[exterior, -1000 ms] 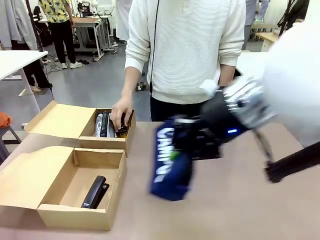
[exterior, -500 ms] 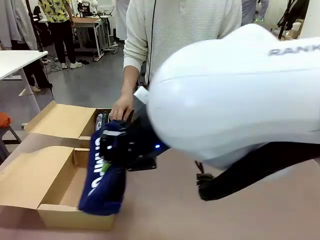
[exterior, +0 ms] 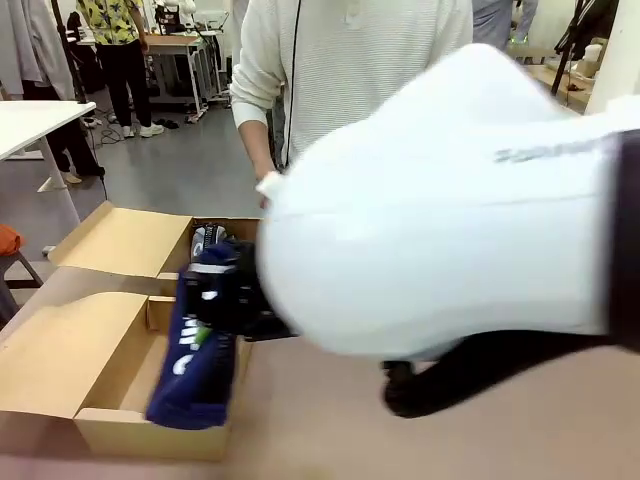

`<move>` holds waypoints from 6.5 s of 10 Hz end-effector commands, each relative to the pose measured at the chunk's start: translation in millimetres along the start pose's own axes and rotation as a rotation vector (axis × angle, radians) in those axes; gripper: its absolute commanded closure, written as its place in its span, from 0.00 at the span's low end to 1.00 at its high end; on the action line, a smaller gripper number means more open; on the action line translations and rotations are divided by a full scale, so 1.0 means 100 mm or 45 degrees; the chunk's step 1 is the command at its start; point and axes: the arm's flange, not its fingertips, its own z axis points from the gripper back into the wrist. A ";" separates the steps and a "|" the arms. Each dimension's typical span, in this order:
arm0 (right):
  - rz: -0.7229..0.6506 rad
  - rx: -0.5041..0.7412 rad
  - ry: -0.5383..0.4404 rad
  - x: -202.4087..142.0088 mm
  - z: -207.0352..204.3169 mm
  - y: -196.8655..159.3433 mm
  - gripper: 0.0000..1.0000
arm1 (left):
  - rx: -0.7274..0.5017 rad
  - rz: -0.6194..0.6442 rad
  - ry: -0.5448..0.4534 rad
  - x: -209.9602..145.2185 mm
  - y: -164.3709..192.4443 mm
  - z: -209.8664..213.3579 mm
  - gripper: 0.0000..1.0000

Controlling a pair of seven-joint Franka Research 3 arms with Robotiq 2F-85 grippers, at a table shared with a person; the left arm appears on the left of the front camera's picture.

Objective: Place items inside the box.
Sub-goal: Pick up a Pencil pouch or Stapler and place it inside the Mailer Box closest to the robot, then close the lid of the Mailer Box closest to the robot.

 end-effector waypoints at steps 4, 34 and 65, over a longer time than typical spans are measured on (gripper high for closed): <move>0.015 -0.245 0.011 0.39 -1.34 0.94 0.94 | -0.025 -0.023 -0.020 -0.03 -0.01 -0.02 0.00; 0.250 -0.647 0.347 0.30 0.61 -0.33 0.00 | -0.025 -0.023 -0.020 -0.03 -0.01 -0.02 0.00; -0.432 0.283 0.141 1.04 2.83 -2.87 0.00 | -0.326 -2.776 -0.205 -0.11 0.07 -0.58 0.00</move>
